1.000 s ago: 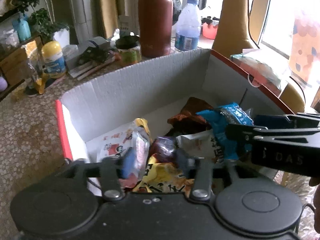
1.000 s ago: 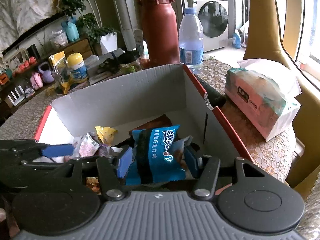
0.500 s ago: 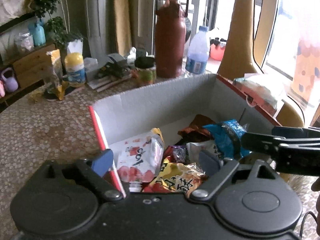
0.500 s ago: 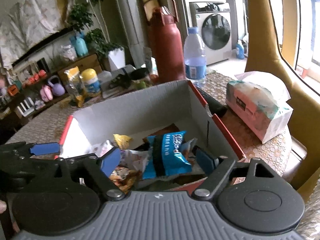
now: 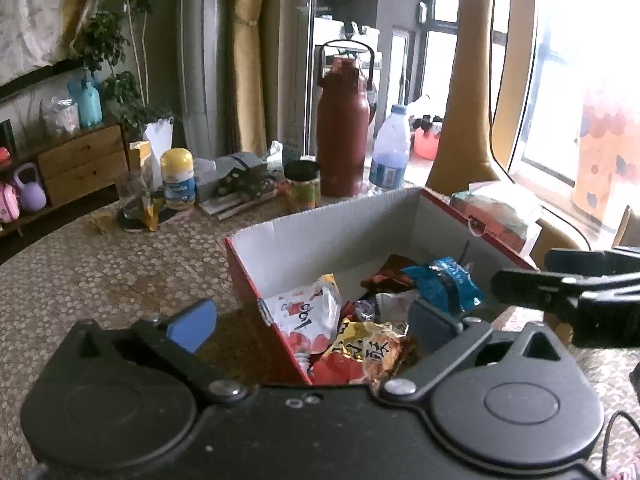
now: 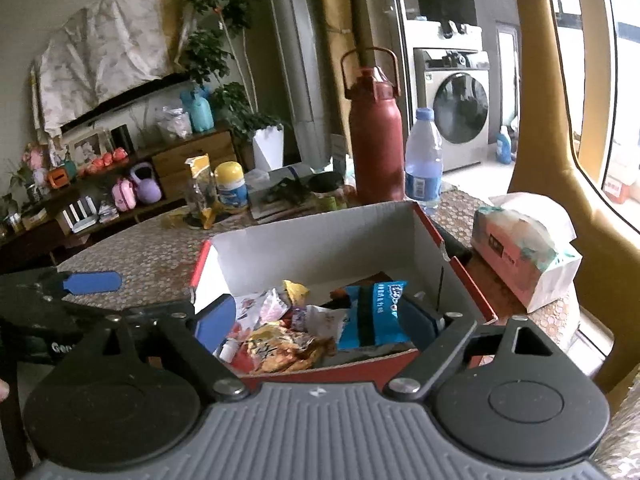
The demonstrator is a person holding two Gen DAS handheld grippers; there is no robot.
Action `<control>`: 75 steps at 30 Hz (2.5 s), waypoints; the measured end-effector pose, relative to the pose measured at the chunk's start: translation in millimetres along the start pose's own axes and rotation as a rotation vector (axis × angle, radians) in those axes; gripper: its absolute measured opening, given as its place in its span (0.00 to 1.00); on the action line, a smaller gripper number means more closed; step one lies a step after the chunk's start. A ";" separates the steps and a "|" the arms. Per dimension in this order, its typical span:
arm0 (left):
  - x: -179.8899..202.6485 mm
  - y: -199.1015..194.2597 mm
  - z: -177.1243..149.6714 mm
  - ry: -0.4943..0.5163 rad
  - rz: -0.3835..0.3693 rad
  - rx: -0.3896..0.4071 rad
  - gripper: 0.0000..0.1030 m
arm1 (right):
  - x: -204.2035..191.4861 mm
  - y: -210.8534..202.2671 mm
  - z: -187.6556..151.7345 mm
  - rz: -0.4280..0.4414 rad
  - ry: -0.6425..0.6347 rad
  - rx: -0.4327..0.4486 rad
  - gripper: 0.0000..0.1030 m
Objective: Organize snacks
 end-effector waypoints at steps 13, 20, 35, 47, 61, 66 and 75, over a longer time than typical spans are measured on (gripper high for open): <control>-6.2 -58.4 -8.3 -0.009 0.015 0.073 1.00 | -18.3 -45.2 -8.8 0.044 -0.007 0.072 0.97; -10.7 -82.2 -8.4 -0.033 0.024 0.112 1.00 | -26.2 -63.4 -10.7 0.054 0.005 0.093 1.00; -14.1 -101.4 -10.2 -0.103 0.020 0.081 1.00 | -23.5 -81.5 -18.7 0.036 0.046 0.070 1.00; -4.5 -105.3 -19.5 -0.090 -0.003 0.062 1.00 | -25.4 -84.6 -25.1 0.064 0.053 0.050 1.00; -2.1 -109.2 -23.7 -0.088 -0.020 0.054 1.00 | -29.0 -84.0 -30.6 0.066 0.063 0.037 1.00; -1.2 -109.9 -23.9 -0.087 -0.022 0.054 1.00 | -26.8 -83.6 -33.8 0.065 0.074 0.031 1.00; 1.0 -110.5 -24.6 -0.083 -0.024 0.054 1.00 | -24.3 -84.2 -36.5 0.068 0.093 0.020 1.00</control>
Point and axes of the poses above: each gripper's, at about its wrist camera, not at the fingertips, and y roughly the way its jaws point, x to its right, z to its top, the point moved 1 cm from there along y, roughly the way its jaws point
